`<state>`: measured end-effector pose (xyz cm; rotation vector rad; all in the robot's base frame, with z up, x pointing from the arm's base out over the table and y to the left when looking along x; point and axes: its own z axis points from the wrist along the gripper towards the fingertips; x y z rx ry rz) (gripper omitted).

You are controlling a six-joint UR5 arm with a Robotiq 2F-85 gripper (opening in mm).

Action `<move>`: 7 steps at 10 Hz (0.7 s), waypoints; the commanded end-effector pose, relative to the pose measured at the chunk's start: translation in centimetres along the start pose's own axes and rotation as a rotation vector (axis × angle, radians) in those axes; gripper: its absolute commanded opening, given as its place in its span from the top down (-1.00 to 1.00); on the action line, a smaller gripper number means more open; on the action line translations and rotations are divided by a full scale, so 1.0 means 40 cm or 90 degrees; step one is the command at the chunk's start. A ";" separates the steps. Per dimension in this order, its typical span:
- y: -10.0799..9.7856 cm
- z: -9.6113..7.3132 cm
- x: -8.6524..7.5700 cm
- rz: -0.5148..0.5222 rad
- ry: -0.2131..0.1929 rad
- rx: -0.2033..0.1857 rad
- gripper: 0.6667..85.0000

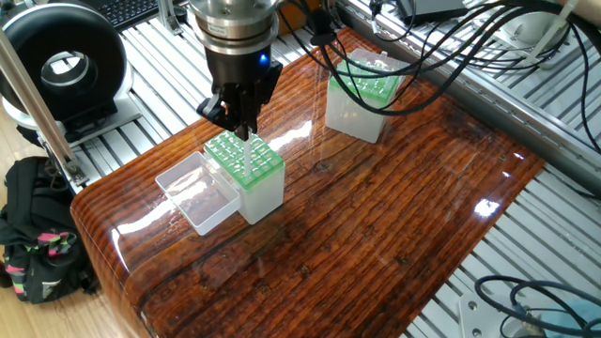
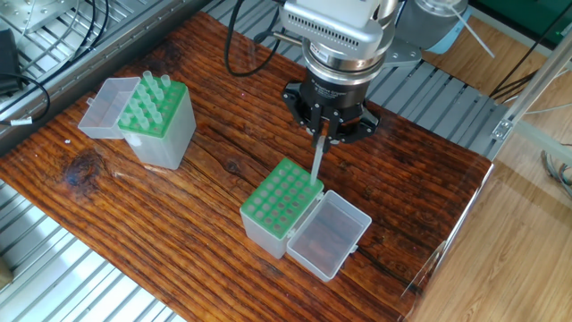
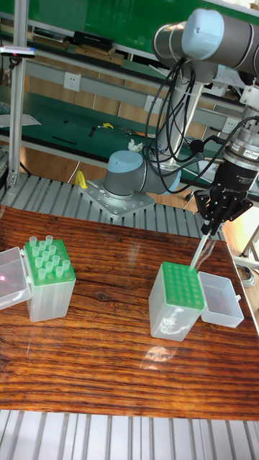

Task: Transfer all large pipette tips from one holder to another

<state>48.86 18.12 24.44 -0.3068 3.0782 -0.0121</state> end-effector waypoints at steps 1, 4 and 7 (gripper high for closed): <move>0.006 -0.002 0.001 -0.006 0.001 -0.008 0.61; 0.006 -0.004 0.000 -0.015 0.001 -0.010 0.51; 0.021 -0.006 0.001 -0.025 0.003 -0.028 0.23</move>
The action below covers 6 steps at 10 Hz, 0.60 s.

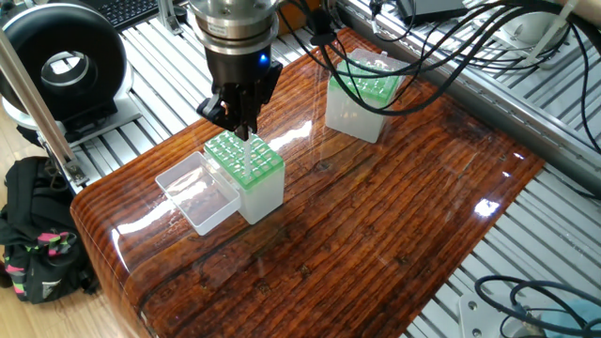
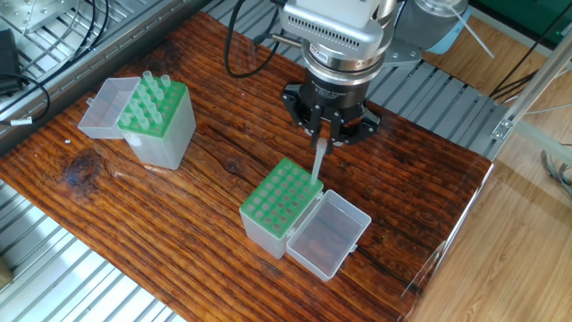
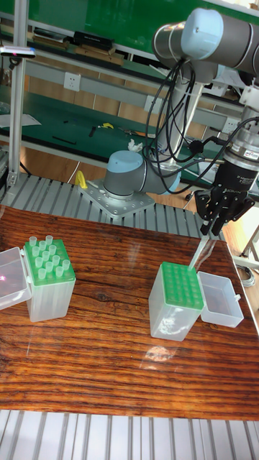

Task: Transfer all large pipette tips from one holder to another

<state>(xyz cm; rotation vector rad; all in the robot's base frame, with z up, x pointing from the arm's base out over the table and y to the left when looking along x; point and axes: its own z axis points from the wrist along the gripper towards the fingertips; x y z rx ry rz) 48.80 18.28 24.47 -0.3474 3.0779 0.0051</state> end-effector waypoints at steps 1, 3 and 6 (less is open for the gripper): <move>0.015 -0.007 0.000 -0.011 0.002 -0.021 0.23; 0.017 -0.008 0.000 -0.011 0.003 -0.023 0.23; 0.002 -0.028 -0.013 -0.015 -0.001 -0.025 0.26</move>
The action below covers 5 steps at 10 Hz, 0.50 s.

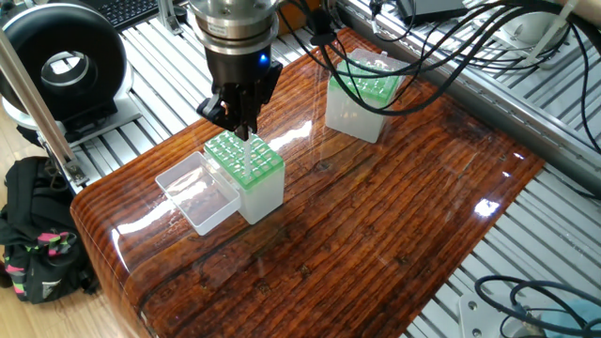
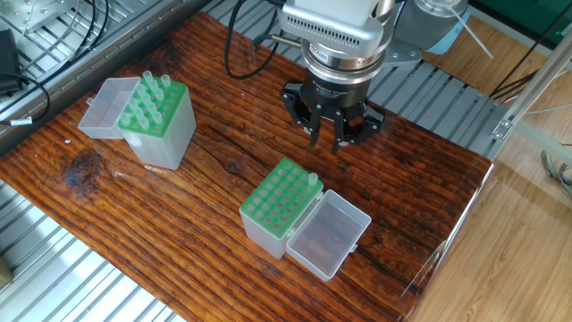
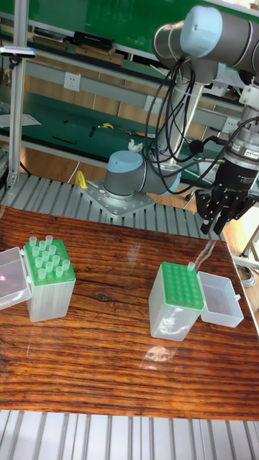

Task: Transfer all large pipette tips from one holder to another

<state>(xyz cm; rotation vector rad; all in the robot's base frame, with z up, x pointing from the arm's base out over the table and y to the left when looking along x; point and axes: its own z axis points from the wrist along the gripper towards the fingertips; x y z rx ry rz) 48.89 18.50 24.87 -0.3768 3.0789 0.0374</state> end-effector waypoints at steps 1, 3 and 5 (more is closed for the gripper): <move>-0.023 -0.035 -0.017 -0.009 -0.003 -0.010 0.28; -0.132 -0.063 -0.030 -0.046 -0.001 0.026 0.34; -0.219 -0.056 -0.048 -0.089 -0.009 0.038 0.34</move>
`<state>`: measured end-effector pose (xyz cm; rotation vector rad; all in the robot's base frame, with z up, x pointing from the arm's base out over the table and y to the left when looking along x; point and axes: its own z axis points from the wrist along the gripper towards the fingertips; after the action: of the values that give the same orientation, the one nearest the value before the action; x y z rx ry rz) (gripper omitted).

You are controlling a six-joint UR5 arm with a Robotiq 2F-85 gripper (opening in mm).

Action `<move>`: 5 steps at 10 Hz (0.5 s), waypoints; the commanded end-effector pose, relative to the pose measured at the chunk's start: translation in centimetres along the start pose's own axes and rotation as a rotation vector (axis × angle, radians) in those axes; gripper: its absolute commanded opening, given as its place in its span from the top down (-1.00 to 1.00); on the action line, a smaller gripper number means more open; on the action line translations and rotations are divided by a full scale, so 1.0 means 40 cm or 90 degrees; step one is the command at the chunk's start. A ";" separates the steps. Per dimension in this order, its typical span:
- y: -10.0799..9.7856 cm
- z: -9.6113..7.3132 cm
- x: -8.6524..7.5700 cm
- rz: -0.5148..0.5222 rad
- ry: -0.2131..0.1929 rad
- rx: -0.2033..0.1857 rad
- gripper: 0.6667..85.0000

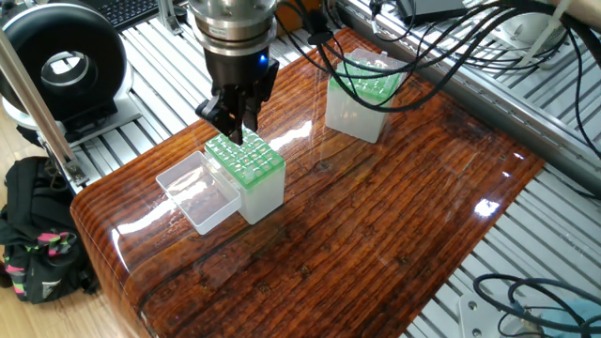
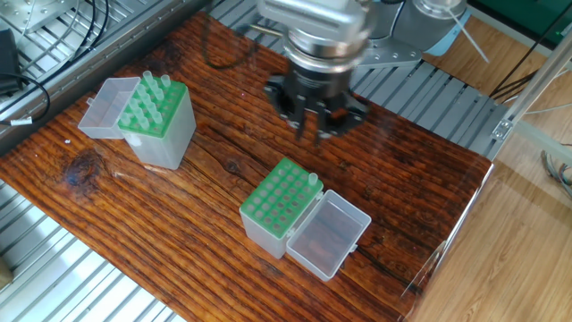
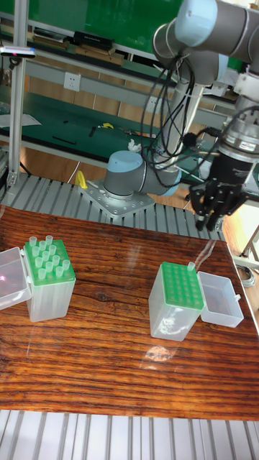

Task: Transfer all large pipette tips from one holder to another

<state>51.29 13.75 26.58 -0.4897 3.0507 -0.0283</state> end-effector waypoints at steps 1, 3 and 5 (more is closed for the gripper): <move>-0.137 0.003 -0.021 -0.082 -0.012 0.015 0.34; -0.235 0.037 -0.032 -0.233 -0.003 0.028 0.31; -0.292 0.089 -0.023 -0.351 0.009 0.036 0.30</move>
<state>54.91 6.20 25.03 -0.9913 2.9233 -0.1175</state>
